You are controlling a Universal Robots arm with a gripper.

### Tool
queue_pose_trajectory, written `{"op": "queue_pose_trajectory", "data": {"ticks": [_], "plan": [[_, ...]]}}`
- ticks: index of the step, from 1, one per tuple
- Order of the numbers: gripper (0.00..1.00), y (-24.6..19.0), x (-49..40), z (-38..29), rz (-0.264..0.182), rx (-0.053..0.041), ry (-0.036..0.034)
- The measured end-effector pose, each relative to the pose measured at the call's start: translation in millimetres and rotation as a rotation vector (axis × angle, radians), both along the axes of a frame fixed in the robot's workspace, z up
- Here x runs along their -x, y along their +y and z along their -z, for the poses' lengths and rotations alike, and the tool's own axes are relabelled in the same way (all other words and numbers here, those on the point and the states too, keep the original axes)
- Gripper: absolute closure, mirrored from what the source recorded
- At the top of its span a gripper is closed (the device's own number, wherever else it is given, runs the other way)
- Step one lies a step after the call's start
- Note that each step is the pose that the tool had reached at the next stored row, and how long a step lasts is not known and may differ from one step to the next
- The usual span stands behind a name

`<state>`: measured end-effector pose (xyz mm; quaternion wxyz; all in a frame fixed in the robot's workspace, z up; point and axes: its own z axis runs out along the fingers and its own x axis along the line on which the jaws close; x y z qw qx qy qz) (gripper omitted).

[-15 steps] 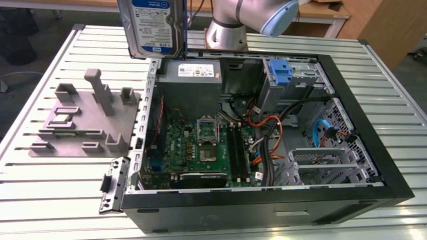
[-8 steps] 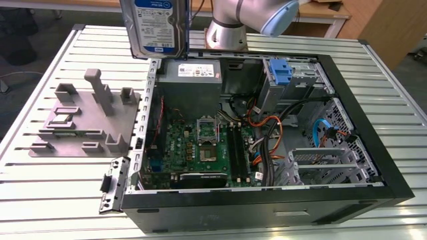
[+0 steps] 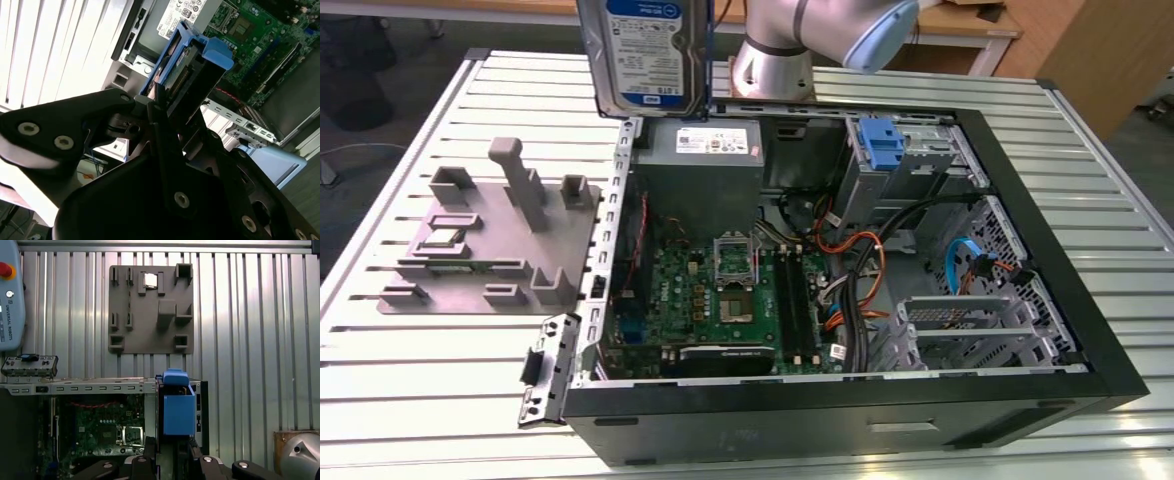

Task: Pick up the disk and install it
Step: 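Pick up the disk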

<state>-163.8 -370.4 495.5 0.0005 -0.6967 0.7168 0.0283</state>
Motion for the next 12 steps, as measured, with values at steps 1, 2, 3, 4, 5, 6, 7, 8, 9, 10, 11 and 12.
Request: {"op": "queue_pose_trajectory", "data": {"ticks": [1, 2, 3, 4, 5, 6, 7, 8, 9, 10, 11, 12], "plan": [[0.65, 0.0, -2.2, 0.0, 0.000, 0.0000, 0.0004], [0.65, 0.0, -4.3, 0.0, 0.000, 0.0000, 0.0007], [0.65, 0.0, -6.4, 0.0, 0.000, 0.0000, 0.0011], [0.65, 0.0, -8.5, 0.0, 0.000, -0.0001, 0.0014], [0.65, 0.0, -10.7, 0.0, 0.000, 0.0000, 0.0018], [0.65, 0.0, -12.9, 0.0, 0.000, 0.0000, 0.0022], [0.65, 0.0, -15.0, 0.0, 0.000, 0.0000, 0.0024], [0.65, 0.0, -17.1, 0.1, 0.000, 0.0000, 0.0027], [0.65, 0.0, -19.1, 0.0, 0.000, 0.0000, 0.0030], [0.65, 0.0, -21.1, 0.0, 0.000, 0.0000, 0.0033], [0.65, 0.0, -23.2, 0.1, 0.000, 0.0000, 0.0036], [0.65, 0.0, -25.3, 0.1, 0.000, -0.0001, 0.0038]]}}
